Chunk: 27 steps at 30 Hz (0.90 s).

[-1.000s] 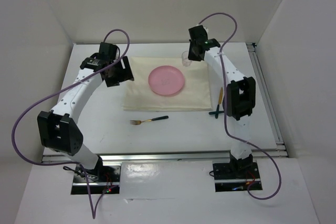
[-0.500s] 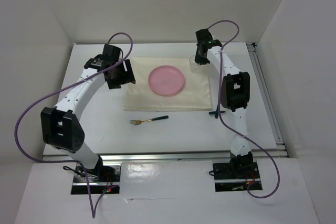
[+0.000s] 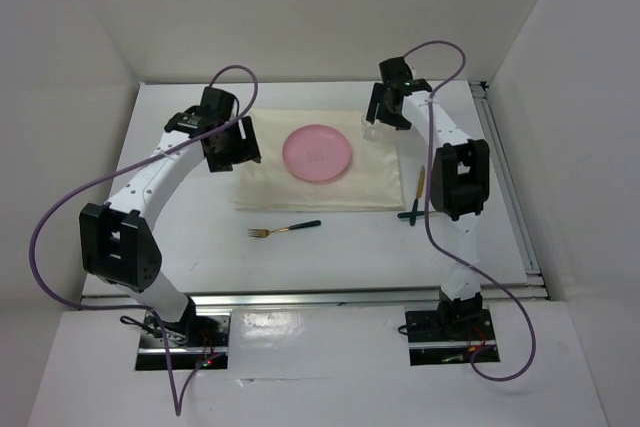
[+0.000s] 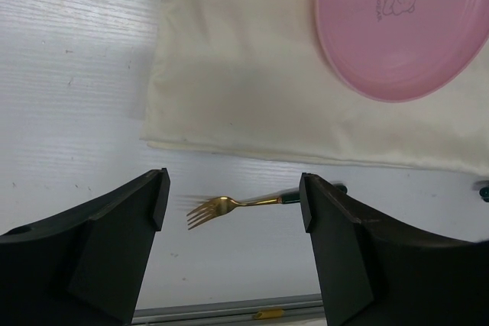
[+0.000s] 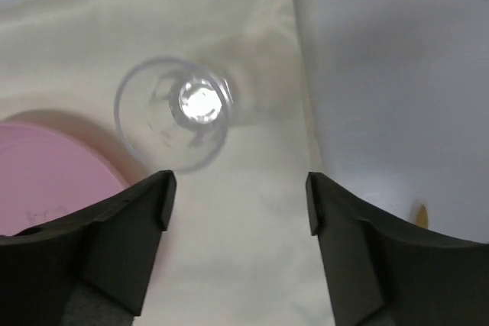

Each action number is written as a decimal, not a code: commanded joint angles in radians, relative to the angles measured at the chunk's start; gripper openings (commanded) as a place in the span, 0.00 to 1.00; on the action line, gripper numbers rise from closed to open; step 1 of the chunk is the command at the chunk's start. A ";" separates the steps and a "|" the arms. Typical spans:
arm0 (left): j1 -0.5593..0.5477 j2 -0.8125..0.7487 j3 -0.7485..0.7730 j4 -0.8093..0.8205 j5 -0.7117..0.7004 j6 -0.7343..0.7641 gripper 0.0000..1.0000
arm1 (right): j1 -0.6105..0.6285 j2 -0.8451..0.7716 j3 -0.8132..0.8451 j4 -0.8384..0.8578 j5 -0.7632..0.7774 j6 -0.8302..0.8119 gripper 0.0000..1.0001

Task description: Set the dinner table for one person

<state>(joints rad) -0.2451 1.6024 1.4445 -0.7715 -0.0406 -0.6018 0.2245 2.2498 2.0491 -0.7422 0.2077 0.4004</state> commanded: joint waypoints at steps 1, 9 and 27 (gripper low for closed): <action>-0.005 0.001 0.034 0.003 -0.018 0.008 0.86 | -0.051 -0.290 -0.185 0.084 0.016 0.040 0.84; -0.014 0.011 0.025 0.012 -0.028 0.008 0.88 | -0.093 -0.705 -0.844 0.156 -0.039 0.228 0.84; -0.051 0.039 0.054 0.023 -0.019 0.027 0.88 | -0.203 -0.819 -1.250 0.236 -0.139 0.442 0.66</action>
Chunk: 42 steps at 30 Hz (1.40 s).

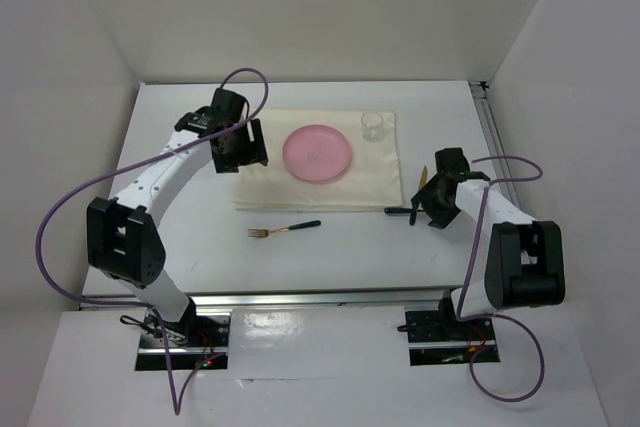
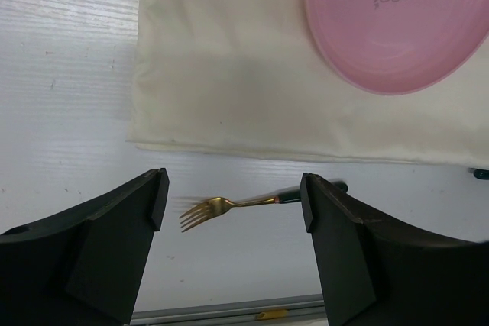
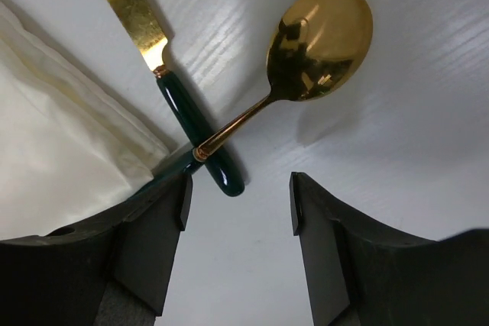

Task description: Set the dinner table for one person

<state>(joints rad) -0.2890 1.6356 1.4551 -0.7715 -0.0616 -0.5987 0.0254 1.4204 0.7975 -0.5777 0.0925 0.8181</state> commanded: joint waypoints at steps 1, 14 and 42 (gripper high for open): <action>-0.007 0.006 0.044 0.023 0.002 0.023 0.88 | -0.013 0.011 0.002 0.087 -0.023 0.024 0.65; -0.027 0.015 0.054 0.014 -0.007 0.023 0.87 | 0.033 -0.075 -0.007 0.082 -0.069 0.024 0.58; -0.036 0.024 0.064 -0.005 -0.018 0.033 0.87 | 0.301 0.055 0.129 -0.065 0.190 0.127 0.11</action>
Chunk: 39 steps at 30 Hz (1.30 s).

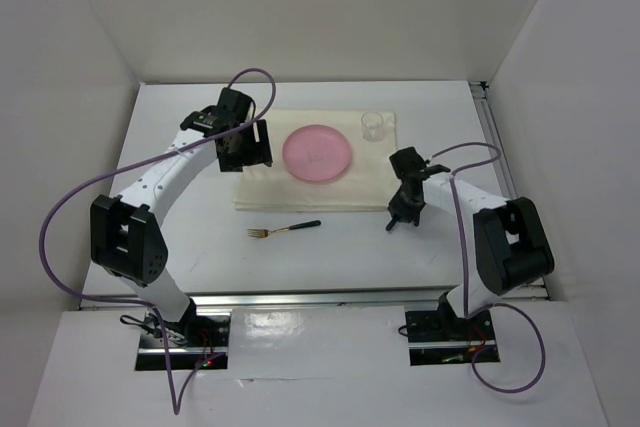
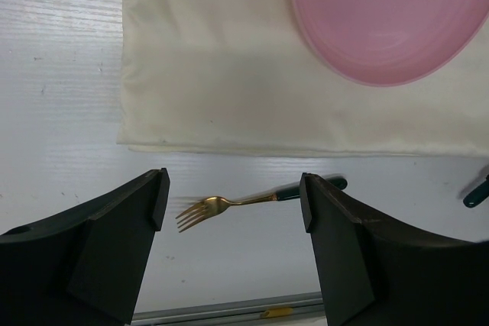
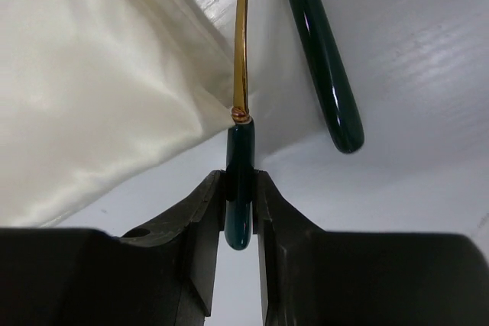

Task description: Set the dinner table for one person

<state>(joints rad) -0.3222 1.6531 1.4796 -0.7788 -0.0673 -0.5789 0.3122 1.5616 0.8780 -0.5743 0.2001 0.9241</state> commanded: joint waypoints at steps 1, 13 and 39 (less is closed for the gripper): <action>-0.003 0.007 0.039 0.003 -0.012 0.013 0.87 | 0.024 -0.100 0.062 -0.079 0.094 0.007 0.06; -0.003 0.017 0.077 -0.020 -0.034 0.022 0.87 | 0.086 -0.022 0.380 -0.136 -0.106 -0.461 0.00; -0.003 0.007 0.088 -0.039 -0.052 0.022 0.87 | 0.011 0.449 0.607 -0.056 -0.225 -0.559 0.00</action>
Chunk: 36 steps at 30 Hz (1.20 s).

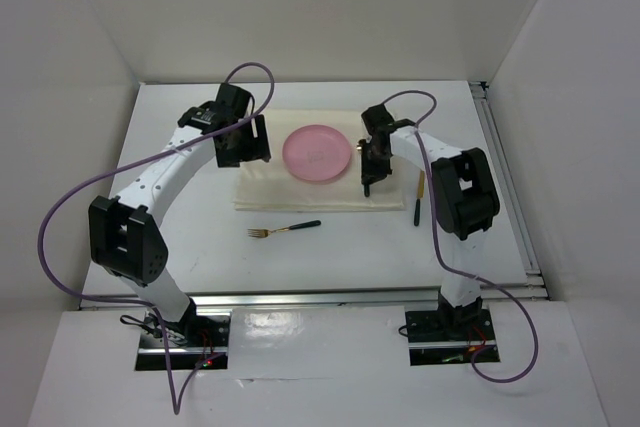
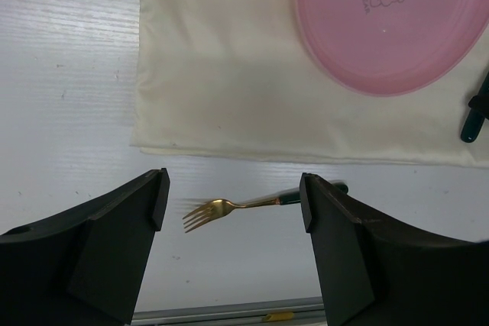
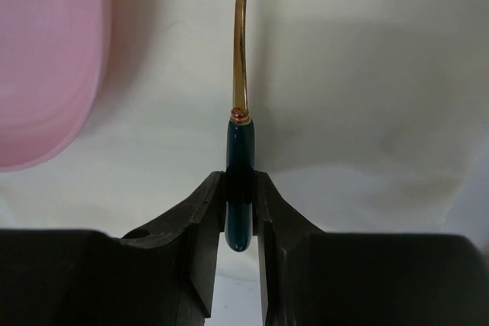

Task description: Set the dinner table for one person

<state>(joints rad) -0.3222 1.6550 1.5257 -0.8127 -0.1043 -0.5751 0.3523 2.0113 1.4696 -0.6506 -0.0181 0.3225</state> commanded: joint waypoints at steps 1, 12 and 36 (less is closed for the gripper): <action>-0.003 0.005 0.042 -0.005 -0.015 0.018 0.87 | -0.029 0.000 0.015 0.029 -0.006 0.043 0.00; -0.003 0.015 0.060 -0.014 -0.015 0.018 0.87 | -0.038 -0.052 0.012 -0.003 0.026 0.043 0.61; -0.003 0.015 0.044 -0.005 0.003 0.027 0.87 | -0.305 -0.382 -0.519 0.103 0.169 0.222 0.49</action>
<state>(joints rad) -0.3222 1.6737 1.5600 -0.8265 -0.1070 -0.5716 0.0528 1.6089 0.9550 -0.6250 0.1764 0.5591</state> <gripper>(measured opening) 0.868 0.495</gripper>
